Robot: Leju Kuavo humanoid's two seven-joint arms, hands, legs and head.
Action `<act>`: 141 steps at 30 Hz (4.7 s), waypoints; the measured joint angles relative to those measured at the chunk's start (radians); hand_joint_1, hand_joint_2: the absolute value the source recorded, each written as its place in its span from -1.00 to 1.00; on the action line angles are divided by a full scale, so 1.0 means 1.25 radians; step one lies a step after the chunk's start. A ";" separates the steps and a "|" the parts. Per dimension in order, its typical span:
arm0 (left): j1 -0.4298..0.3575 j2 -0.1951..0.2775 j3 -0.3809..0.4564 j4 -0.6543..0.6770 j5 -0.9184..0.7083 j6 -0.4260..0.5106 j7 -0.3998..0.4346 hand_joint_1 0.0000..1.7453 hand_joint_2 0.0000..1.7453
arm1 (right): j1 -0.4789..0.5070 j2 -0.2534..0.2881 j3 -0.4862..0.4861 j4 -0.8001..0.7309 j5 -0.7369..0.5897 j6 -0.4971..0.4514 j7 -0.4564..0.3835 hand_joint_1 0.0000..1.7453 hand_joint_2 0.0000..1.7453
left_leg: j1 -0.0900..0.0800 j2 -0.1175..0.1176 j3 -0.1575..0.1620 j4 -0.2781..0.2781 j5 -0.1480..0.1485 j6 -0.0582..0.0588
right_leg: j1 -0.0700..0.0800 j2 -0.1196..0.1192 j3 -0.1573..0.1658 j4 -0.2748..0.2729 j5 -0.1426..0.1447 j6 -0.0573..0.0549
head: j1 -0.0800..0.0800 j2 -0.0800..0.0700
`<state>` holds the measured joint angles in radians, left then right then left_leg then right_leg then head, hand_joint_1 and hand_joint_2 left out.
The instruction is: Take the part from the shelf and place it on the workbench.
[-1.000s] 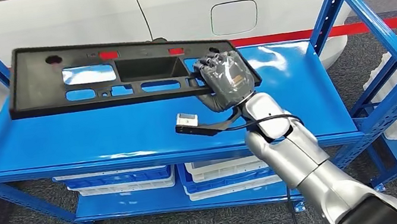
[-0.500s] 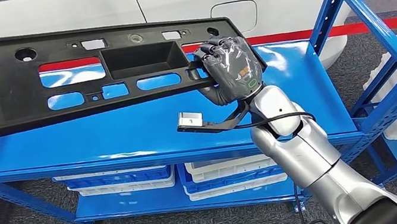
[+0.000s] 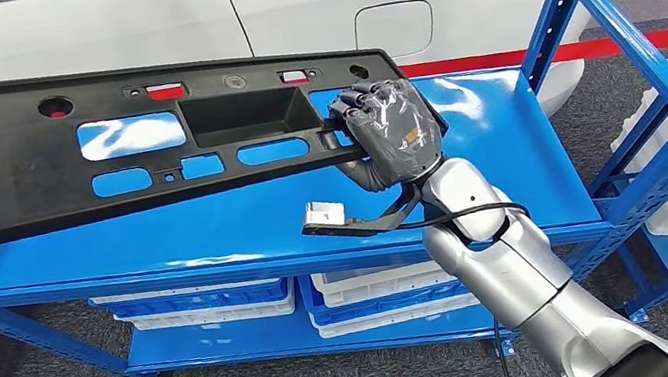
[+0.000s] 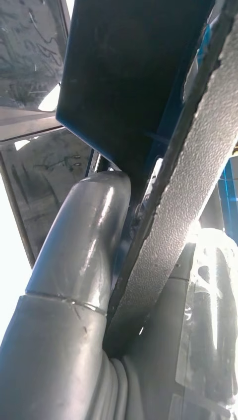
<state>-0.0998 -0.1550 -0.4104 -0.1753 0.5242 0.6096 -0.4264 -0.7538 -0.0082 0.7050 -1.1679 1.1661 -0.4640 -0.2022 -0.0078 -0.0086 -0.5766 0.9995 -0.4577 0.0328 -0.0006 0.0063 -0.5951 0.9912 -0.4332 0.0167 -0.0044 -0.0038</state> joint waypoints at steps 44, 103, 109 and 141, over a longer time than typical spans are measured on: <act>0.013 0.022 0.038 -0.001 0.026 -0.086 0.053 -1.00 1.00 | 0.021 -0.022 -0.003 0.009 -0.001 0.010 0.005 1.00 -1.00 | 0.011 0.008 -0.006 -0.005 0.015 0.014 | -0.015 -0.005 -0.114 0.238 -0.100 0.017 | 0.002 0.000; 0.013 0.034 0.050 -0.001 0.025 -0.086 0.034 -1.00 1.00 | 0.047 -0.036 -0.025 0.035 -0.018 -0.013 0.024 1.00 -1.00 | 0.017 0.009 -0.011 0.017 0.001 0.011 | -0.009 -0.009 -0.088 0.141 -0.073 0.013 | 0.001 0.000; 0.035 -0.022 0.049 -0.043 -0.023 -0.009 0.003 -1.00 1.00 | 0.090 -0.046 -0.044 0.044 0.044 -0.044 0.062 1.00 -1.00 | 0.014 0.009 -0.072 0.019 0.051 0.006 | -0.008 -0.008 0.001 0.149 -0.071 0.036 | 0.010 0.000; 0.088 -0.036 0.125 -0.165 -0.297 0.022 0.089 -1.00 1.00 | 0.175 -0.049 -0.155 -0.069 0.019 -0.022 0.061 1.00 -1.00 | 0.026 0.031 -0.003 0.006 0.005 -0.013 | -0.024 -0.034 0.026 0.030 -0.038 0.045 | 0.010 0.000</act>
<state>0.0096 -0.2000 -0.2536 -0.3820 0.1529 0.6374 -0.3149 -0.5354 -0.0699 0.5113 -1.2544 1.1901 -0.4914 -0.1259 0.0247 0.0304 -0.5800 1.0070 -0.4512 0.0164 -0.0309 -0.0367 -0.5626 1.0286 -0.4809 0.0735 0.0084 -0.0042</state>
